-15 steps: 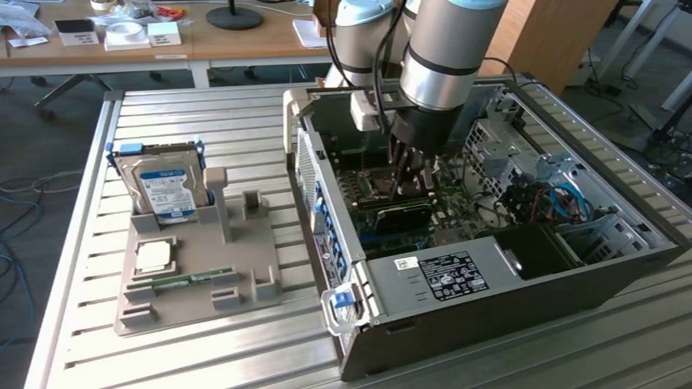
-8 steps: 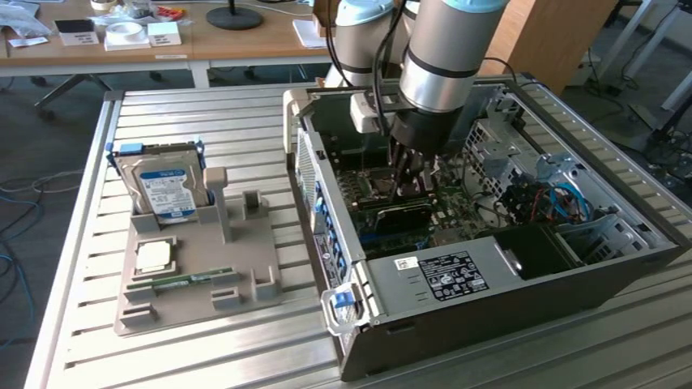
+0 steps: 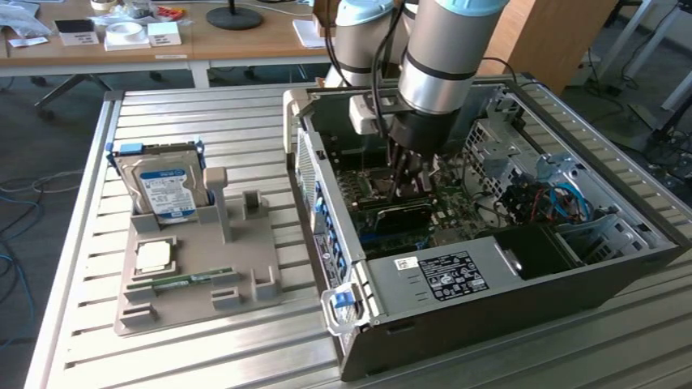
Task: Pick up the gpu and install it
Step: 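Press down on the gpu until it lock into place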
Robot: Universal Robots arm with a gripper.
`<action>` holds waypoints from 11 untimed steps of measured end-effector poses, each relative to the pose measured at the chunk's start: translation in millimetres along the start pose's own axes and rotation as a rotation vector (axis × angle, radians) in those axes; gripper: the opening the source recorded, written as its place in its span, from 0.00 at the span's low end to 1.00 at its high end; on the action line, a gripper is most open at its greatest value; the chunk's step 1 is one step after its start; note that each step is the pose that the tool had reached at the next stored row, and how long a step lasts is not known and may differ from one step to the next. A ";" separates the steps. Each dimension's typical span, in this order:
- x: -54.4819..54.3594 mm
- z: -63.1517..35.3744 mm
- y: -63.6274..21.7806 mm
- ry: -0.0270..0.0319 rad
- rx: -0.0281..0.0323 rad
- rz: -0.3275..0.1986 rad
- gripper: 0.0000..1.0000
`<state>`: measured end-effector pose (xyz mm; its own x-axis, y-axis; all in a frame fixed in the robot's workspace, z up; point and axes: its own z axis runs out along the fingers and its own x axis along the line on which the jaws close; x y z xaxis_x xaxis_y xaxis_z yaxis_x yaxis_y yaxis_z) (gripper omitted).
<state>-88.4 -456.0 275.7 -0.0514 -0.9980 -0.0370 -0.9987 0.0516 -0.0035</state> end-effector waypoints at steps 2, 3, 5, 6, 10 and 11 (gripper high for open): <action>0.0 0.3 0.0 0.0001 0.0000 0.000 0.11; 0.0 0.4 -0.2 0.0003 -0.0001 0.000 0.11; 0.0 1.1 -0.9 0.0000 0.0000 0.000 0.11; 0.0 1.1 -0.9 0.0002 -0.0001 0.000 0.11; 0.0 3.7 -0.9 -0.0003 0.0001 0.000 0.11; 0.1 3.8 -0.9 0.0000 0.0001 0.000 0.11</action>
<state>-87.4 -456.0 271.9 -0.0514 -0.9980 -0.0370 -0.9987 0.0516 -0.0035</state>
